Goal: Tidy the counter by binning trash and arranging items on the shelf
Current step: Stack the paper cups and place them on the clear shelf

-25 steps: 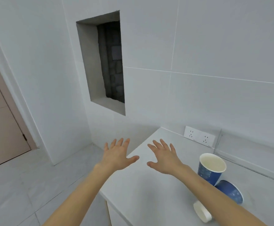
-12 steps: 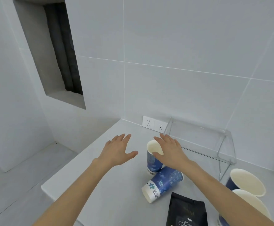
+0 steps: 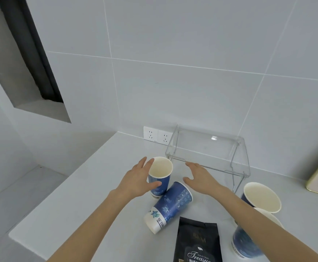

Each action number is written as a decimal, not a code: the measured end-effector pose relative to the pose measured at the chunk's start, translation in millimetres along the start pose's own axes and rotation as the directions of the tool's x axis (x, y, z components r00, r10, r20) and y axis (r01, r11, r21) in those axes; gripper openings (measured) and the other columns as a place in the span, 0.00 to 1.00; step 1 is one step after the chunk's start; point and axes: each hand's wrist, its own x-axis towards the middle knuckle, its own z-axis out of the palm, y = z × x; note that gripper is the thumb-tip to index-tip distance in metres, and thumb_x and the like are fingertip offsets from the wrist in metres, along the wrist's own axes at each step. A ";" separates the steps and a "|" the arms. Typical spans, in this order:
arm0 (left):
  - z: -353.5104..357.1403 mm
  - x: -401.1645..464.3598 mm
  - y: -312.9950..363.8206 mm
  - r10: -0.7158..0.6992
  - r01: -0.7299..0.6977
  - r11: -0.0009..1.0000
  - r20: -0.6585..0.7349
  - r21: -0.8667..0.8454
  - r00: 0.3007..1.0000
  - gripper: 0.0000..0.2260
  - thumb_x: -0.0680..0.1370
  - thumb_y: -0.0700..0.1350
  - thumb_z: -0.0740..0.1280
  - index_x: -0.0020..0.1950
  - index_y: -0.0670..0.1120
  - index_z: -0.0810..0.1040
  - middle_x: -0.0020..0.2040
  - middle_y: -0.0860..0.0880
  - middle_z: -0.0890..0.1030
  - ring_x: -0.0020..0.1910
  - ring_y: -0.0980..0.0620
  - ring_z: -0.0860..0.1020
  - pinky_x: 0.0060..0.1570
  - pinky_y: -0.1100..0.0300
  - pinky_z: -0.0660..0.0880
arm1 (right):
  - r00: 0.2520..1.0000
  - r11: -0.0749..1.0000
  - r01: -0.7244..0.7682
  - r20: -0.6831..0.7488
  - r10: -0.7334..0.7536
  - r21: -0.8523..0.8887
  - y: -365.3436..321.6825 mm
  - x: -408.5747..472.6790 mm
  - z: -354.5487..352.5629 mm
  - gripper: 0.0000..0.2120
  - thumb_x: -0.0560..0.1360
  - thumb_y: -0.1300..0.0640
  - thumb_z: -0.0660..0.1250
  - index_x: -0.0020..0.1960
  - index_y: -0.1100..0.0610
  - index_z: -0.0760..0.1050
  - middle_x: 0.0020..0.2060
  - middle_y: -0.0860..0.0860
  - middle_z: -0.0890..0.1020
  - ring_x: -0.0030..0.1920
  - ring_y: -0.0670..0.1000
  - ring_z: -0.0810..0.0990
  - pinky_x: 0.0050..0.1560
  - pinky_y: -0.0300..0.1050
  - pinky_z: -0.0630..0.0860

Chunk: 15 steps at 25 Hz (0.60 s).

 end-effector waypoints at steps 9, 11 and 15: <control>28.5 40.3 -5.0 -0.035 0.036 0.976 0.012 -0.217 0.999 0.43 0.71 0.56 0.68 0.74 0.45 0.44 0.77 0.46 0.51 0.73 0.44 0.61 0.66 0.49 0.66 | 0.948 0.951 -0.279 0.198 0.250 0.133 25.5 21.6 46.4 0.25 0.78 0.54 0.59 0.71 0.62 0.59 0.70 0.59 0.67 0.69 0.57 0.67 0.65 0.43 0.65; 31.9 46.0 -6.5 -0.053 0.046 0.970 -0.023 -0.238 0.998 0.42 0.70 0.56 0.69 0.74 0.44 0.47 0.76 0.46 0.54 0.70 0.43 0.65 0.64 0.49 0.68 | 0.945 0.934 -0.312 0.155 0.287 0.176 24.0 25.1 53.9 0.20 0.77 0.55 0.60 0.66 0.63 0.67 0.65 0.60 0.74 0.63 0.57 0.72 0.55 0.42 0.69; 31.0 53.4 -12.0 -0.055 0.045 0.965 -0.032 -0.259 0.998 0.40 0.69 0.55 0.70 0.73 0.44 0.52 0.74 0.47 0.58 0.67 0.43 0.68 0.62 0.49 0.69 | 0.957 0.933 -0.291 0.077 0.281 0.213 22.1 30.3 54.2 0.12 0.76 0.60 0.59 0.55 0.64 0.75 0.56 0.62 0.80 0.53 0.58 0.77 0.44 0.37 0.64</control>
